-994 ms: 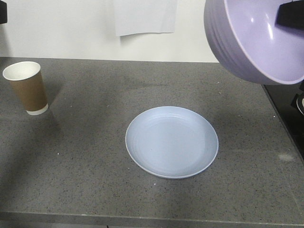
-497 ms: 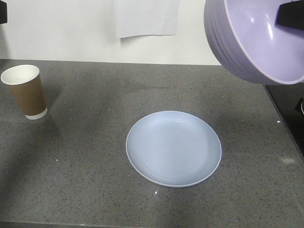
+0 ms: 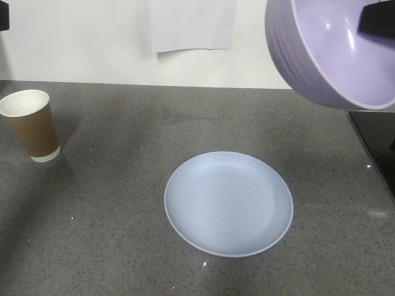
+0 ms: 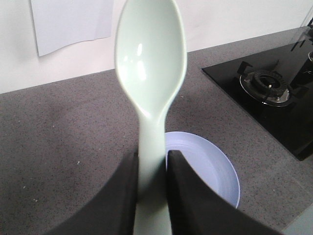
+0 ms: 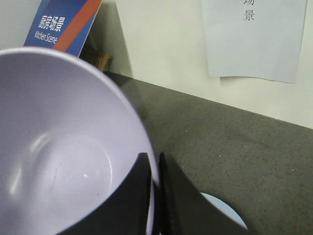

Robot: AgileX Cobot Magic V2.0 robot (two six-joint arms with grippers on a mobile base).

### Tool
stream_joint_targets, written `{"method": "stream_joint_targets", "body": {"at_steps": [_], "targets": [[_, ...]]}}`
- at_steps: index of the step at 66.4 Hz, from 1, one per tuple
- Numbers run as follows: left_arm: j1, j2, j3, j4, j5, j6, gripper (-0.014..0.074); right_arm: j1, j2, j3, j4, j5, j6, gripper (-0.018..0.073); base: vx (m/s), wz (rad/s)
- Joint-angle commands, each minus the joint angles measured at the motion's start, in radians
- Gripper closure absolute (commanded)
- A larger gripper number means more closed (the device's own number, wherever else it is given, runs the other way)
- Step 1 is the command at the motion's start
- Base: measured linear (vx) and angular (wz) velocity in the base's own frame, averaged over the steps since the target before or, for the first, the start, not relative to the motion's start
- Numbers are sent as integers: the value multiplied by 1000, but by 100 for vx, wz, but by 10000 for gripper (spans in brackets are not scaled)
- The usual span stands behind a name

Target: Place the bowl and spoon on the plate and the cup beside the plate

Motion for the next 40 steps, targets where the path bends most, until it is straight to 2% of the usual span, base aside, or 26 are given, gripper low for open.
{"method": "stream_joint_targets", "body": {"at_steps": [1, 40], "targets": [[-6, -14, -23, -45, -56, -1, 603, 0, -14, -27, 60, -38, -8, 565, 5, 1], [-6, -14, -23, -45, -56, -1, 603, 0, -14, -27, 60, -38, -8, 565, 4, 1]]}}
